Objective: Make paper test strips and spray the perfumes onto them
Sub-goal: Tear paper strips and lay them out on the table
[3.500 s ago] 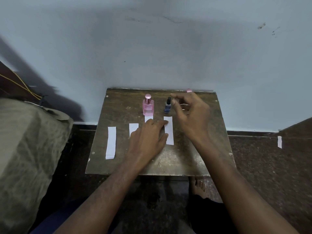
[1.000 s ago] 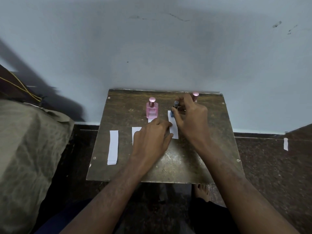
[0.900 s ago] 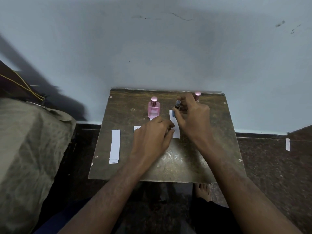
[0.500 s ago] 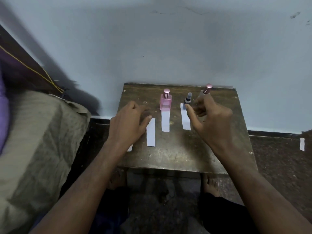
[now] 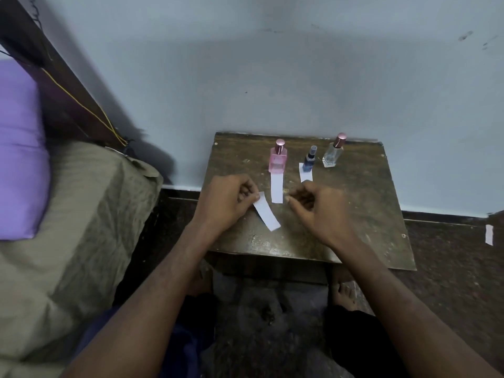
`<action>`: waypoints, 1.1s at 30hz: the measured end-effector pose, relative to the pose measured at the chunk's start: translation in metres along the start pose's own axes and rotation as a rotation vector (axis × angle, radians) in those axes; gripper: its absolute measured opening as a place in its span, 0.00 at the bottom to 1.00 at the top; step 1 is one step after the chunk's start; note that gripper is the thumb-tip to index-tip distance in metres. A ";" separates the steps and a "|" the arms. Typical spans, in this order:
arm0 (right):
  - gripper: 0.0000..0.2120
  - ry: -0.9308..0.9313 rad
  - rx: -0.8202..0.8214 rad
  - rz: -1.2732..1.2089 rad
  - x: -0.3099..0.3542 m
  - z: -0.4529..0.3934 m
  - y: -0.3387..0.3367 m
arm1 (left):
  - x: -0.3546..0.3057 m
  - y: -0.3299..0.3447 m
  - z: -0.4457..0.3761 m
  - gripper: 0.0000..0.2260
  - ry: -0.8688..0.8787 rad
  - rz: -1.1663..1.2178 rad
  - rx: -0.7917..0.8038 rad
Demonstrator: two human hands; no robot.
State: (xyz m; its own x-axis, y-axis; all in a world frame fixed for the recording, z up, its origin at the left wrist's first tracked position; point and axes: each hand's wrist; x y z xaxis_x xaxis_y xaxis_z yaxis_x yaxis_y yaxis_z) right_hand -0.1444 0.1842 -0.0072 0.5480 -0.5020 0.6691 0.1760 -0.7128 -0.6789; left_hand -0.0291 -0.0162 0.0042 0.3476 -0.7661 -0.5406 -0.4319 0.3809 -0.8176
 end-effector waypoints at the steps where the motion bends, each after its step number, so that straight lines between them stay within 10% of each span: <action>1: 0.10 0.010 0.054 -0.013 0.004 0.003 -0.001 | -0.003 -0.005 0.005 0.04 0.004 0.059 0.026; 6: 0.12 0.074 0.269 -0.118 0.025 0.015 -0.011 | -0.027 -0.027 0.032 0.05 0.076 0.186 0.002; 33: 0.05 0.225 0.084 -0.302 -0.026 0.012 -0.070 | -0.082 0.043 0.028 0.02 -0.151 0.569 0.051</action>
State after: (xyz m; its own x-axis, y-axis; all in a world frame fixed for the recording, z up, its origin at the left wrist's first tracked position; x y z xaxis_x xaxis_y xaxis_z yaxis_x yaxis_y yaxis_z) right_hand -0.1616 0.2535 0.0193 0.2702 -0.3773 0.8858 0.3733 -0.8070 -0.4576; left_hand -0.0527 0.0774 0.0073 0.1892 -0.3536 -0.9160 -0.5456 0.7377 -0.3975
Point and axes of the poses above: each hand's wrist, its own z-axis away from the middle knuckle, its own y-axis out of the palm, x = y × z, and after that the axes turned 11 degrees about -x, right-handed
